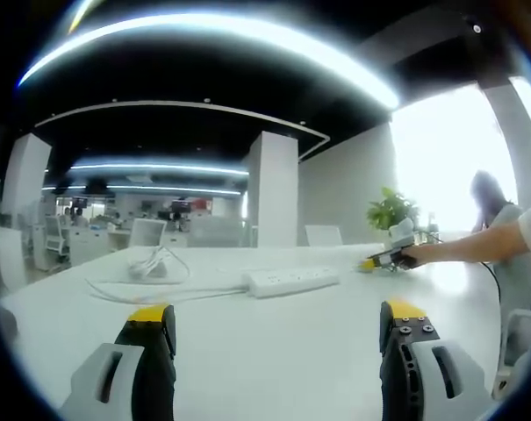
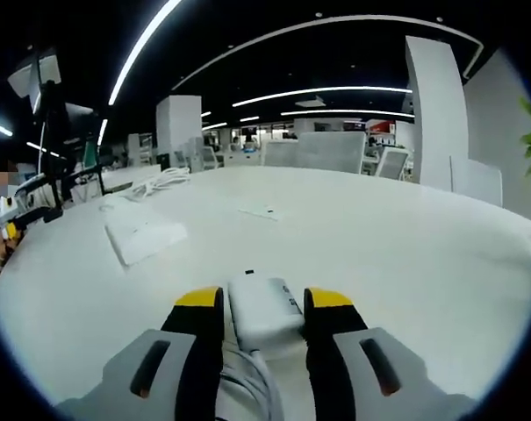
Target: Straighten the power strip on the desk, plug the charger into it
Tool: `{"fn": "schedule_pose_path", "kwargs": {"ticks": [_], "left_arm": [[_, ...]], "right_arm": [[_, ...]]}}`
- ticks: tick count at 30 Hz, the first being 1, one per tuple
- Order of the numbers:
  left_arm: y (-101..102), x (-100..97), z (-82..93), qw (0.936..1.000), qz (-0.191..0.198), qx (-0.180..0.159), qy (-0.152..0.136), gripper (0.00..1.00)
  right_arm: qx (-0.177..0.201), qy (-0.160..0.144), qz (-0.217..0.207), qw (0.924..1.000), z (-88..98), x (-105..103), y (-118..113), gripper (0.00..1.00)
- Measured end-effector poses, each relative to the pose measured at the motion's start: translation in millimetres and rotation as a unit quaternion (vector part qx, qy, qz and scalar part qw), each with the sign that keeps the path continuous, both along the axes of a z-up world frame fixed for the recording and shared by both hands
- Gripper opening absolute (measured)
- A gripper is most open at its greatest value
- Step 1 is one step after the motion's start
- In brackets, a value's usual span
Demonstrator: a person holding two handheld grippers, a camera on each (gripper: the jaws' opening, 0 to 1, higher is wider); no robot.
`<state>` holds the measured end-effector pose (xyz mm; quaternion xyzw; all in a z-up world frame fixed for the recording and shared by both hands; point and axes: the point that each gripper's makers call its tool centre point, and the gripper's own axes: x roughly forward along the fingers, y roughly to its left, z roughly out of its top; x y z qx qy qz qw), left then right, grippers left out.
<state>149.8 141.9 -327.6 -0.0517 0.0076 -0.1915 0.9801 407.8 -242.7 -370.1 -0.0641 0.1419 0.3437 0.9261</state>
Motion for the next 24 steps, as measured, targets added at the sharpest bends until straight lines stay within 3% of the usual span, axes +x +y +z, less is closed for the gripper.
{"fn": "schedule_pose_path", "kwargs": {"ticks": [12, 13, 24], "left_arm": [[-1.8, -0.5, 0.9, 1.0000, -0.003, -0.001, -0.001, 0.99], [-1.7, -0.8, 1.1, 1.0000, -0.003, -0.001, -0.001, 0.99], [1.4, -2.7, 3.5, 1.0000, -0.001, -0.002, -0.004, 0.99]], "right_arm": [[-0.035, 0.015, -0.005, 0.9993, -2.6, -0.2, -2.4, 0.30], [-0.032, 0.031, -0.017, 0.9988, -4.7, 0.0, -5.0, 0.29], [-0.053, 0.045, -0.039, 0.9968, -4.3, 7.7, -10.3, 0.27]]}}
